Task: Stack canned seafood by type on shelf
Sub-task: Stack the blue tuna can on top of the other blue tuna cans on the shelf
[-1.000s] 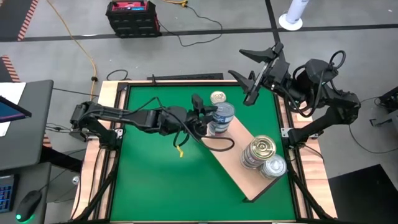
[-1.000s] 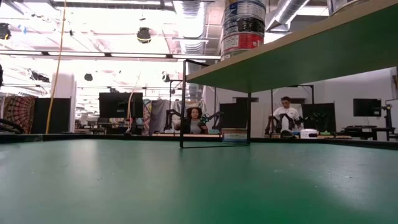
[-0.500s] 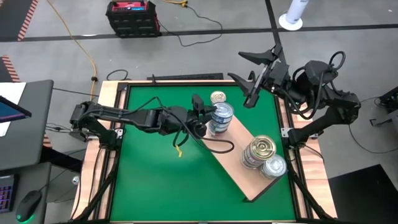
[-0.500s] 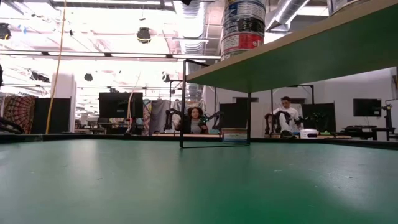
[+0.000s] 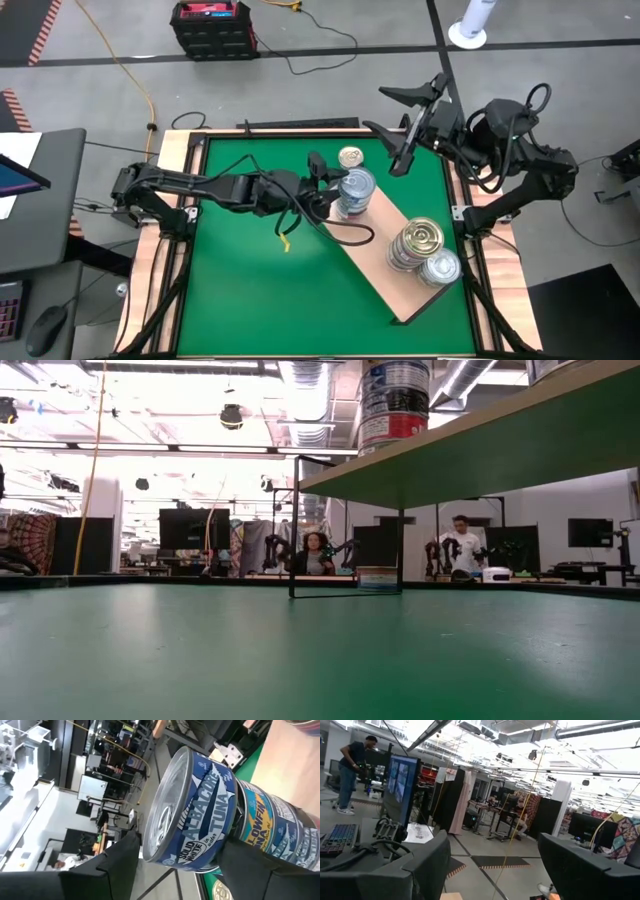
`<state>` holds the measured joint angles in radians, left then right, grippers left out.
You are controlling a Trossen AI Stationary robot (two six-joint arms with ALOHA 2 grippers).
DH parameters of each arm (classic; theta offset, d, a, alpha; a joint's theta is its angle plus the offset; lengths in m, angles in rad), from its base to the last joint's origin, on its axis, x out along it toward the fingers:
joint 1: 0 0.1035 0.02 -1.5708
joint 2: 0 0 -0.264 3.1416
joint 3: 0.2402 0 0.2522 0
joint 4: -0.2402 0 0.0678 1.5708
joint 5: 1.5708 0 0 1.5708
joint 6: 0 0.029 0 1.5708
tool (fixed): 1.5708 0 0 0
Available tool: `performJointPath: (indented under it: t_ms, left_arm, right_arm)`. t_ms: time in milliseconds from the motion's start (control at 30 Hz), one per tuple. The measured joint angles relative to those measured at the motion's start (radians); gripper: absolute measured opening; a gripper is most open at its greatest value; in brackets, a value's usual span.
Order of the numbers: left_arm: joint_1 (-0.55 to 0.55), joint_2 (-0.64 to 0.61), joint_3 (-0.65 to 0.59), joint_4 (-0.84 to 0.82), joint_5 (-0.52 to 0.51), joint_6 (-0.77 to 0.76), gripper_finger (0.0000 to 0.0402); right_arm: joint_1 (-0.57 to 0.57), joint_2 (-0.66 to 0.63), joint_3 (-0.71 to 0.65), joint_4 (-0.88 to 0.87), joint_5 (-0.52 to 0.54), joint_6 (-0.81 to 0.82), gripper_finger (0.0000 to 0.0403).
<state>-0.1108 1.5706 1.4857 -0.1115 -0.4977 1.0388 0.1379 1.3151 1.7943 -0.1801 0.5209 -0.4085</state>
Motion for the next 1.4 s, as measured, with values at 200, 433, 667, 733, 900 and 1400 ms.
performJointPath:
  t_ms: [200, 433, 667, 733, 900, 1400]
  left_arm:
    - [0.008, -0.041, -0.001, -0.065, 0.068, -0.04, 0.0249]
    - [0.022, -0.039, -0.002, -0.085, 0.101, -0.098, 0.0249]
    - [0.022, -0.039, 0.016, -0.06, 0.072, -0.116, 0.0249]
    - [0.028, -0.041, 0.031, -0.052, 0.074, -0.131, 0.0249]
    - [0.035, -0.04, 0.034, -0.076, 0.078, -0.168, 0.0249]
    - [0.048, -0.041, 0.034, -0.124, 0.052, -0.206, 0.0249]
  right_arm:
    - [0.0, 0.0, 0.0, 0.0, -0.001, 0.008, 0.033]
    - [0.0, 0.0, 0.0, 0.001, -0.001, 0.017, 0.033]
    - [0.0, 0.004, 0.0, -0.014, -0.001, 0.051, 0.033]
    - [0.0, 0.005, 0.0, -0.07, -0.001, 0.094, 0.033]
    - [-0.002, 0.008, -0.001, -0.31, 0.021, 0.227, 0.033]
    - [-0.037, 0.019, -0.001, -0.766, -0.104, 0.464, 0.033]
